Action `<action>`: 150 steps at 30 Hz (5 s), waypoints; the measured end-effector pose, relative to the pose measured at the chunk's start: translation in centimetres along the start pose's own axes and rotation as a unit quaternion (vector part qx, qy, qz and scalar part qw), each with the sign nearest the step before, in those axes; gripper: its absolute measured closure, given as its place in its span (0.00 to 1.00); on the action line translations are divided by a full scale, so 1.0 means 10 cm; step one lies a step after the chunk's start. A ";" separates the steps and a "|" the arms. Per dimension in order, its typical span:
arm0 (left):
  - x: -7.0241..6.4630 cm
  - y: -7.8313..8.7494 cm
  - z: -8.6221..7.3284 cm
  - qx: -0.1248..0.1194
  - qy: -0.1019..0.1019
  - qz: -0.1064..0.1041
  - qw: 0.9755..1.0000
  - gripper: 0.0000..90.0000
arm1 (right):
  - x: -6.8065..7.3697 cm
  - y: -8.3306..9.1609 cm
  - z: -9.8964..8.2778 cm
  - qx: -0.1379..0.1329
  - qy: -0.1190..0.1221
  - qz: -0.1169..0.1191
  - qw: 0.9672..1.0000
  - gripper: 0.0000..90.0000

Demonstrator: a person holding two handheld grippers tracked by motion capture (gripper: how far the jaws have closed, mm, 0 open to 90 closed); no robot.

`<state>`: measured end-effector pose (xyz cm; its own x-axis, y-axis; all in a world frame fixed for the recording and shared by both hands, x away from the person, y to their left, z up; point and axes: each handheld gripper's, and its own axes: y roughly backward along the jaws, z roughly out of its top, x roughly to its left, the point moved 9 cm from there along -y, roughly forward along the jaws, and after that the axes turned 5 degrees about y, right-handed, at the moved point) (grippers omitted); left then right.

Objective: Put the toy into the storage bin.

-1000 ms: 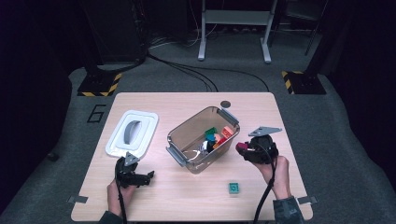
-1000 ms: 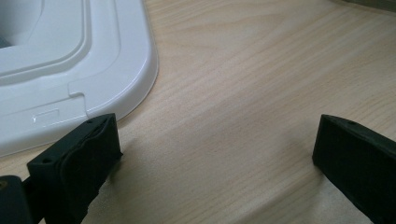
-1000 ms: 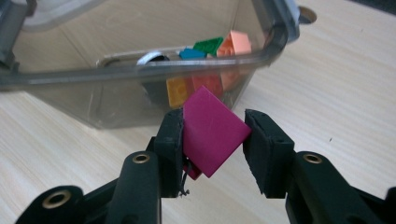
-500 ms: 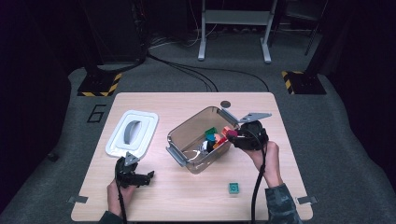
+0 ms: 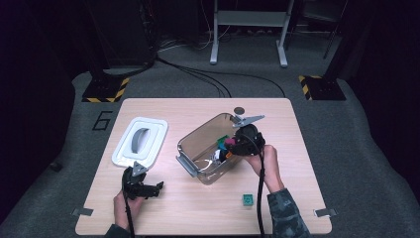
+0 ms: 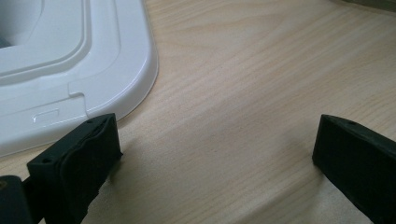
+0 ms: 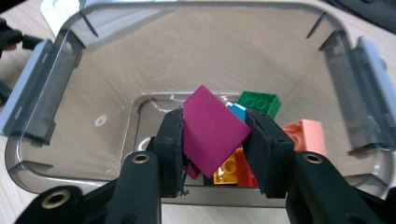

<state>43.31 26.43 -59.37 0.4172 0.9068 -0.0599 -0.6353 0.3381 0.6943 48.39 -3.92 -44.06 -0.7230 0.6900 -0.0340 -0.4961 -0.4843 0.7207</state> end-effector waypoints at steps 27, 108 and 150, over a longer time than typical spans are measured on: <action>0.00 0.00 0.00 0.000 0.001 0.000 1.000 0.01 | 0.08 0.05 -0.13 0.010 -0.002 -0.004 1.000 0.26; 0.01 0.00 0.00 0.000 -0.004 0.001 1.000 0.01 | 0.26 -0.08 -1.86 0.101 -0.053 -0.043 0.993 0.65; 0.01 0.00 0.00 0.001 -0.003 0.001 1.000 0.01 | -0.03 0.41 -0.32 -0.008 -0.008 -0.051 0.999 0.65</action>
<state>43.34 26.49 -59.36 0.4205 0.9057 -0.0536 -0.6354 0.3362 0.6952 45.08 -7.81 -43.30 -0.6604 0.7448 -0.0958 -0.5747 -0.4192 0.7028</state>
